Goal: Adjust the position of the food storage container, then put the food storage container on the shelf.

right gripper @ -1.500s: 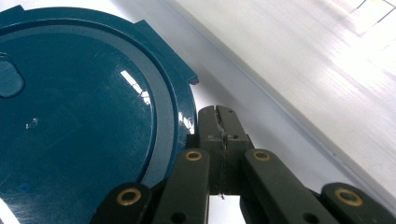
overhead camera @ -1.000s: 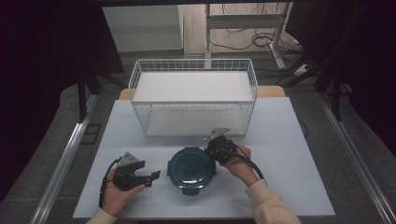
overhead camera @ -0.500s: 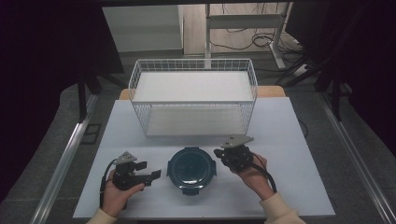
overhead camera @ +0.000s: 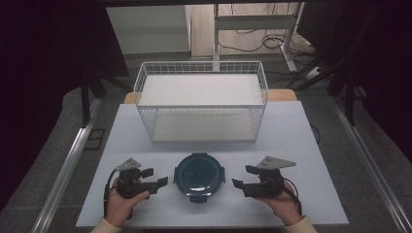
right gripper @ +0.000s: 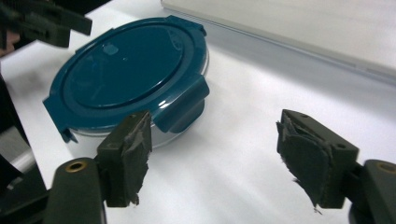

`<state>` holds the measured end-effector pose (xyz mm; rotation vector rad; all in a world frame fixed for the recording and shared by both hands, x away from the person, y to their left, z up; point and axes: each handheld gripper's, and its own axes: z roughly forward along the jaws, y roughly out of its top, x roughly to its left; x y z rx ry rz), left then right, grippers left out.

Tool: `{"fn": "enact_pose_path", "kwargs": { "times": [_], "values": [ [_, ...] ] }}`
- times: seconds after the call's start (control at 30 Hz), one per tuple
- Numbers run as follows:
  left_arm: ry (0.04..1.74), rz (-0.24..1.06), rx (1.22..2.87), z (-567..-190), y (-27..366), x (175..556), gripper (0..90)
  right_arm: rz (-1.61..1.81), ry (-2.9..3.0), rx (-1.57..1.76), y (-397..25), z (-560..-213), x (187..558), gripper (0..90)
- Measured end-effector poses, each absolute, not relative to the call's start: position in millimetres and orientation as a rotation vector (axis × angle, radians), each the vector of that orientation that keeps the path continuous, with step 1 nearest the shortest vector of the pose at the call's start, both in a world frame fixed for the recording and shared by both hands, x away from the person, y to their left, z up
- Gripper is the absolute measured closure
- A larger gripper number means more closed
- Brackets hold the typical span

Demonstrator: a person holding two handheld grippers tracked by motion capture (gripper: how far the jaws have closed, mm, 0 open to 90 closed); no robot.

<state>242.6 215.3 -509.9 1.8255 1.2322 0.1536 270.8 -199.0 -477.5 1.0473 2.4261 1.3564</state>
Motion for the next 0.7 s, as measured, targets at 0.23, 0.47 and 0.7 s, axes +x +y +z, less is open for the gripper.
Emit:
{"fn": "enact_pose_path", "kwargs": {
  "times": [0.23, 0.47, 0.7],
  "values": [
    [1.240, 0.155, 1.824, -509.6, 217.2, 243.1, 22.2, 1.364, 2.419, 1.166, -205.1, -482.1, 277.7, 23.4],
    [1.241, 0.167, 1.815, -501.7, 218.2, 241.2, 21.2, 1.350, 2.414, 1.167, -202.5, -481.2, 277.1, 20.1],
    [1.222, 0.159, 1.829, -496.7, 214.0, 239.9, 20.8, 1.328, 2.431, 1.160, -200.3, -480.6, 276.9, 16.9]
  ]
}}
